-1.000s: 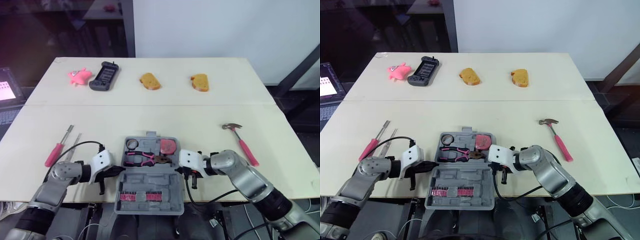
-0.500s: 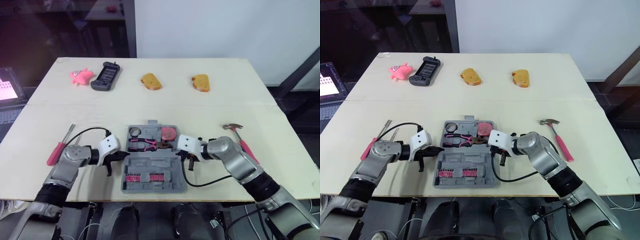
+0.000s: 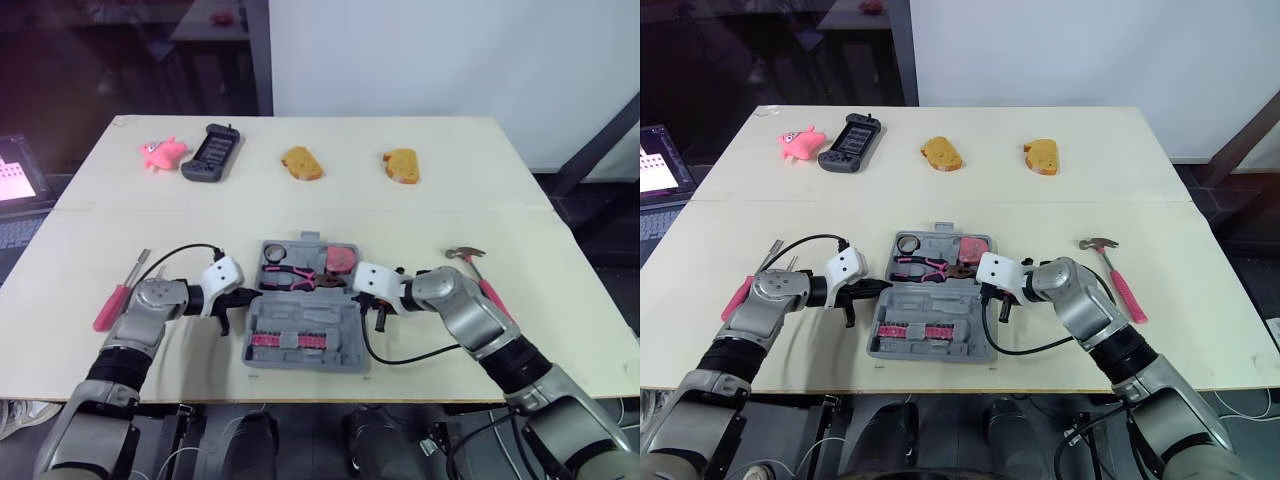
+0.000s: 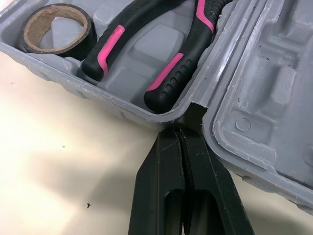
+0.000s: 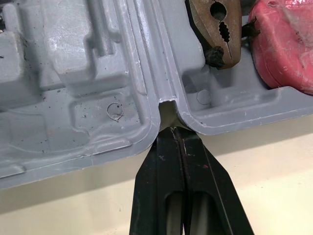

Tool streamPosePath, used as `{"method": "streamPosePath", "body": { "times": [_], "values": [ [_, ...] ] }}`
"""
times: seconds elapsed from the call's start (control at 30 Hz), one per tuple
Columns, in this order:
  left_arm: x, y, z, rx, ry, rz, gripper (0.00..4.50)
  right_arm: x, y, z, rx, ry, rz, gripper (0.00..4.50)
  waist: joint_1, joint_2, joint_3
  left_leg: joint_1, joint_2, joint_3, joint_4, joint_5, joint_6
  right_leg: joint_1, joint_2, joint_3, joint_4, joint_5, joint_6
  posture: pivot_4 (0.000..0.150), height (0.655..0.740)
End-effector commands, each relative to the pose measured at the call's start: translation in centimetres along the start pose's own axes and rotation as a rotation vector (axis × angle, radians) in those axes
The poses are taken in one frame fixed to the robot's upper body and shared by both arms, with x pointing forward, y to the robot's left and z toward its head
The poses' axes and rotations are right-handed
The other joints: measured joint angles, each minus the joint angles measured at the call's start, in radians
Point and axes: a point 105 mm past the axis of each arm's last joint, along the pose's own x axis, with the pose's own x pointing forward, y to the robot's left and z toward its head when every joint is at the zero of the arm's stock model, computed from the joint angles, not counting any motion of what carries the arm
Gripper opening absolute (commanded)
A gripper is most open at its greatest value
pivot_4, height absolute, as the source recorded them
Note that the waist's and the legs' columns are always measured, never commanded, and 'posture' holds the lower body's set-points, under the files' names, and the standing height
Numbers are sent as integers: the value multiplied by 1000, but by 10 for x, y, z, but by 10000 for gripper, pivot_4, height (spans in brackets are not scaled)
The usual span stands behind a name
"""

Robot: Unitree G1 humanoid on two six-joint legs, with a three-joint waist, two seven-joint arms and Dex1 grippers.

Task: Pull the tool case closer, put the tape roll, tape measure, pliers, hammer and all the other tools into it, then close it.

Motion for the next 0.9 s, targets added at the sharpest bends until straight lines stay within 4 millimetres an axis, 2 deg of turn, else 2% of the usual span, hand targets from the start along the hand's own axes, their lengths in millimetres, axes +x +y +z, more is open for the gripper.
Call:
{"method": "streamPosePath", "body": {
  "times": [0.03,0.5,0.9],
  "values": [
    [10,-10,8,22,-31,-35,478,2,1,21,-38,-70,4,0,-1,0,0,0,0,0,0,0,0,0,0,0,0,0,0,1500,7400],
    [6,-23,1,1,-23,-58,478,3,18,15,-14,-54,35,0,-4,0,0,0,0,0,-1,0,0,0,0,0,0,0,0,1500,7400],
    [3,-27,-2,-13,-12,-60,478,6,27,19,-6,-60,53,0,-5,0,0,0,0,0,-1,0,0,0,0,0,0,0,0,1500,7400]
  ]
}}
